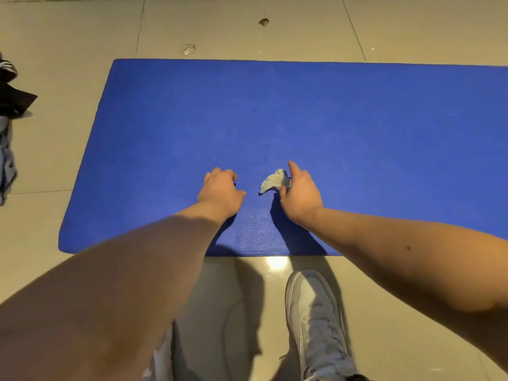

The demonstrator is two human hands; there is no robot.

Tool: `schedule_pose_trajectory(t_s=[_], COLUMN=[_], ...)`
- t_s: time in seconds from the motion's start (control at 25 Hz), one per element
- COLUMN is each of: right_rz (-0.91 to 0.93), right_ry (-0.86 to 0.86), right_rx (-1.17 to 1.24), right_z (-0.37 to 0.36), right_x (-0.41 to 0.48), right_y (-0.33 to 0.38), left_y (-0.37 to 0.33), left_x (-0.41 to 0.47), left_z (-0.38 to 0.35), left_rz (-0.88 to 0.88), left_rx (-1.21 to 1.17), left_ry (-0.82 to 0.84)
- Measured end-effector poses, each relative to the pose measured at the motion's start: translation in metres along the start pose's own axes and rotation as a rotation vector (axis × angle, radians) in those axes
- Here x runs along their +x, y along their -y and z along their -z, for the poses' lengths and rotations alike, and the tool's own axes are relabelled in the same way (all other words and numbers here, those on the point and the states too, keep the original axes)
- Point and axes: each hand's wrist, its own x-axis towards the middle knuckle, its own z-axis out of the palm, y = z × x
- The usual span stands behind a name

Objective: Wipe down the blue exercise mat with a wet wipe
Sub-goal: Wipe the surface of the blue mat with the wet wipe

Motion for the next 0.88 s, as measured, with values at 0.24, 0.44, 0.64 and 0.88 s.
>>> schedule_pose_trajectory(t_s=[0.24,0.44,0.64,0.88], right_rz=[0.195,0.160,0.095,0.140], right_ry=[0.256,0.286,0.250,0.206], right_rx=[-0.531,-0.637,-0.594,-0.551], right_z=[-0.025,-0.030,-0.040,-0.049], right_x=[-0.004,0.013,0.030,0.062], right_y=[-0.027,-0.024,-0.016,-0.008], left_y=[0.022,0.033,0.037,0.038], left_x=[0.004,0.014,0.031,0.039], left_z=[0.008,-0.001,-0.004,0.006], left_rz=[0.082,0.169,0.264,0.349], left_rx=[0.103,0.288,0.309,0.416], left_ry=[-0.039,-0.036,0.090,0.190])
